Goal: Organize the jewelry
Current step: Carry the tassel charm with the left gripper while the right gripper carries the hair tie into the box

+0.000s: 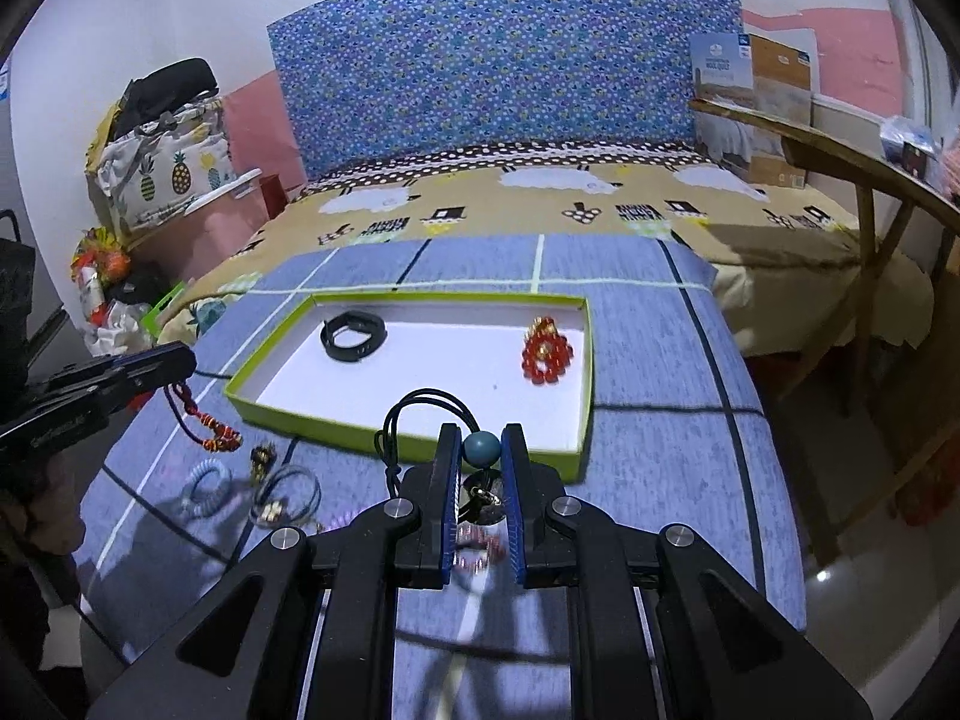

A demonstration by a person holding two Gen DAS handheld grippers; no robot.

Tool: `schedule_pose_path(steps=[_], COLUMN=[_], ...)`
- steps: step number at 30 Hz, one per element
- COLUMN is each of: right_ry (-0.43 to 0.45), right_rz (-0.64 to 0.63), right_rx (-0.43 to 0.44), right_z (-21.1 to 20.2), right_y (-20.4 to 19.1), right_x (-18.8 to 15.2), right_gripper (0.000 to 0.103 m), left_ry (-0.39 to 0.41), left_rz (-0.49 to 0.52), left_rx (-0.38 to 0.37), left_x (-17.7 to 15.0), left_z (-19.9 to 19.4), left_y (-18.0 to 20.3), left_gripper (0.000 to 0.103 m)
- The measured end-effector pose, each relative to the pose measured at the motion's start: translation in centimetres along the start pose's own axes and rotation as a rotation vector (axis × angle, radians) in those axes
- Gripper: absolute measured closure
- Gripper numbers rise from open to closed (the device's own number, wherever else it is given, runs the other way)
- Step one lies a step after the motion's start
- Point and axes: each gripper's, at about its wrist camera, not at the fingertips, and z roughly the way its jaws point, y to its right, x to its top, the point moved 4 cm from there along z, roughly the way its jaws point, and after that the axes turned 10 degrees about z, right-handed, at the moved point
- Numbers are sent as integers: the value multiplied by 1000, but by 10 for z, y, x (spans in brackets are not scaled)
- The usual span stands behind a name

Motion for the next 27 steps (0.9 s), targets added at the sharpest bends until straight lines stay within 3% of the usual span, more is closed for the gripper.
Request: schedule_pose_path(steps=[12, 27], right_ry=[-31, -165], right_rz=[-6, -11], right_rx=[-31, -77], right_z=[46, 100], right_y=[12, 26], right_x=[28, 14], right_gripper=[89, 89], left_ry=[-17, -142], left_rz=[-7, -8], left_rx=[60, 80], left_x=[22, -4], left_z=[38, 81], left_y=[-33, -46], left_gripper=[92, 92])
